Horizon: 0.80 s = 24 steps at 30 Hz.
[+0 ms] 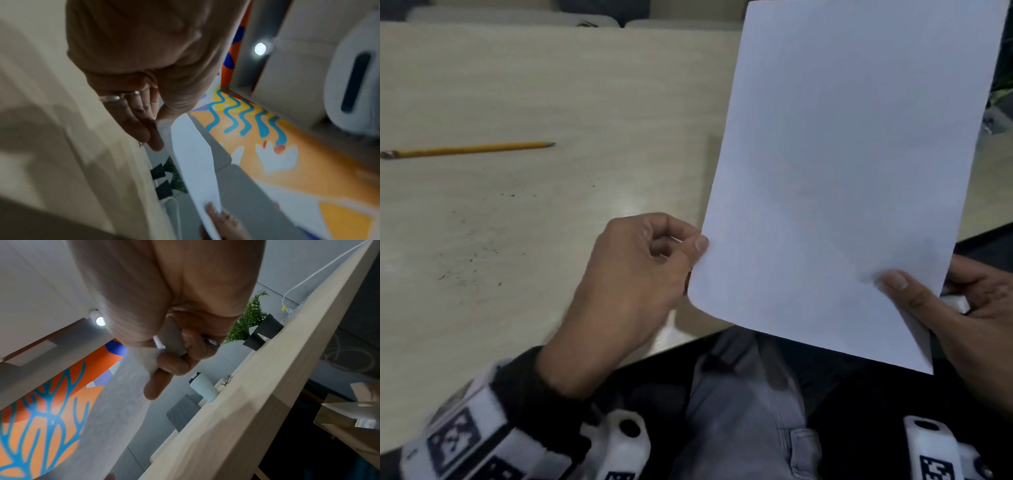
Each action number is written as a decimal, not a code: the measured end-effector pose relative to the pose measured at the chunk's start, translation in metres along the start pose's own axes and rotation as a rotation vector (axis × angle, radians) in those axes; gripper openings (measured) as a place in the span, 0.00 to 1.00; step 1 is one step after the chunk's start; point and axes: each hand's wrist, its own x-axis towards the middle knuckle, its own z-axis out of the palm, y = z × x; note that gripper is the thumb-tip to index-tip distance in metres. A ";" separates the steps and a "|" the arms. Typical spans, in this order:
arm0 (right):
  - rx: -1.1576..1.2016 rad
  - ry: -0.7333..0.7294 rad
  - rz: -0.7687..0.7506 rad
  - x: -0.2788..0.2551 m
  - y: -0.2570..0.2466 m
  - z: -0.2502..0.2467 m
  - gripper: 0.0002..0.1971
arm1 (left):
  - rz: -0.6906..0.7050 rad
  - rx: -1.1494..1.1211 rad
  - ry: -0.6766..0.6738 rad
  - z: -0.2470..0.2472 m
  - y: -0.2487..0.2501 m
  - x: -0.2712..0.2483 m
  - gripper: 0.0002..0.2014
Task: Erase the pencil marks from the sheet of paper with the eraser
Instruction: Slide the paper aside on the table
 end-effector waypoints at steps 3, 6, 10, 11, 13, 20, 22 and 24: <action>-0.002 0.011 0.080 0.002 0.012 0.007 0.09 | 0.398 0.720 0.195 0.004 -0.011 0.000 0.16; -0.049 -0.029 0.164 0.003 0.025 0.018 0.11 | 0.585 0.946 -0.050 0.043 -0.023 -0.017 0.31; -0.032 -0.118 0.224 0.004 0.038 0.031 0.12 | 0.555 0.968 -0.433 0.088 -0.047 -0.033 0.41; -0.042 -0.116 0.205 0.005 0.040 0.030 0.13 | 0.485 1.039 -0.406 0.084 -0.051 -0.034 0.44; -0.066 -0.092 0.173 0.007 0.043 0.024 0.16 | 0.205 1.193 -0.239 0.063 -0.048 -0.028 0.52; -0.219 -0.108 0.106 0.009 0.023 0.025 0.05 | 0.311 1.171 -0.293 0.040 -0.050 -0.032 0.49; -0.203 -0.092 0.068 0.005 0.018 0.022 0.04 | 0.232 1.137 -0.181 0.033 -0.049 -0.030 0.52; -0.145 -0.071 0.035 0.000 0.013 0.018 0.09 | 0.216 1.058 -0.119 0.030 -0.041 -0.025 0.52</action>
